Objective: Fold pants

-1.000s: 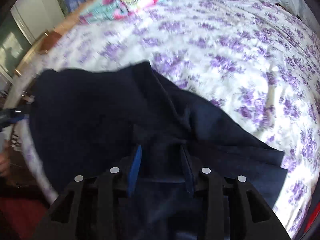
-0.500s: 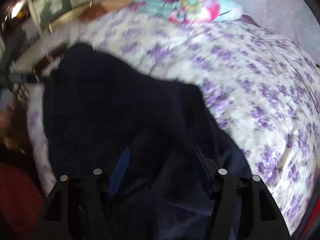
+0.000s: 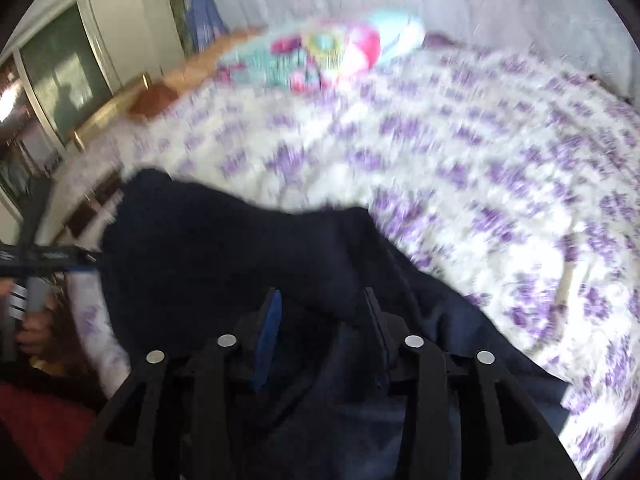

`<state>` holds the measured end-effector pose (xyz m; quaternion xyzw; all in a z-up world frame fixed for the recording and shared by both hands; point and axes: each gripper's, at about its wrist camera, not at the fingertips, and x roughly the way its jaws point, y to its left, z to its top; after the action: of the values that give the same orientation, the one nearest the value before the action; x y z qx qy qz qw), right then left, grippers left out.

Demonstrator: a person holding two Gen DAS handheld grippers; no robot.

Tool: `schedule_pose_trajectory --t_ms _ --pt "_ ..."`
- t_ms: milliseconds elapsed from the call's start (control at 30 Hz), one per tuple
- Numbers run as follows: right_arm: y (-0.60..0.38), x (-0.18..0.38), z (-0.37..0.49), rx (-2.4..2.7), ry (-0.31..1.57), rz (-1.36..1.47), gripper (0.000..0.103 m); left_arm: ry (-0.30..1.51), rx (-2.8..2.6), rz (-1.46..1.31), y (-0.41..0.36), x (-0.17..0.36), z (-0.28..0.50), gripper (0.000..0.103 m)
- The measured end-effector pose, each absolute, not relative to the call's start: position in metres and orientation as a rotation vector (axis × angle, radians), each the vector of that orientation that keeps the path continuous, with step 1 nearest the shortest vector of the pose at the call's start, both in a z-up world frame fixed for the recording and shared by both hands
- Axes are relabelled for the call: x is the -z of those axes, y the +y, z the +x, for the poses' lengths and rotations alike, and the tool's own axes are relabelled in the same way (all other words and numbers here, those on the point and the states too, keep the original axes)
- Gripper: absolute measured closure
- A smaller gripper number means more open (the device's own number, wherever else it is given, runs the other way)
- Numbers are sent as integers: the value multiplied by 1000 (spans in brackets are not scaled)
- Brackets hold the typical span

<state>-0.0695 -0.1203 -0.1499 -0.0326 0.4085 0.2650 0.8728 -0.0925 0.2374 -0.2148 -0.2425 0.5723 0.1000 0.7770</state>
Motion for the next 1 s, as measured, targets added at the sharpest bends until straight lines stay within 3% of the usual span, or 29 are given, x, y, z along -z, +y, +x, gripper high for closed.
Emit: schedule_pose_trajectory --t_ms 33,100,167,400,633,733,900,1000 --pt "-128 152 -80 -537 849 -66 34 1237 -215 -537 239 216 -92 5" --pt "-136 185 -85 -508 986 -68 24 1223 -217 -571 242 218 -90 5" --pt "-139 218 -87 -459 1081 -109 23 1202 -228 -595 246 219 -85 5" --pt "-155 171 -101 -451 889 -24 22 1119 -230 -647 267 225 -57 5" --pt "-172 178 -113 -351 966 -19 22 1060 -290 -509 254 219 -49 4" --pt "-163 208 -102 -314 1112 -105 14 1043 -294 -509 254 220 -51 4" --pt "-146 208 -101 -290 1125 -200 7 1029 -280 -472 253 220 -52 4" --pt "-157 176 -106 -272 1004 -92 9 1028 -263 -467 255 221 -52 4"
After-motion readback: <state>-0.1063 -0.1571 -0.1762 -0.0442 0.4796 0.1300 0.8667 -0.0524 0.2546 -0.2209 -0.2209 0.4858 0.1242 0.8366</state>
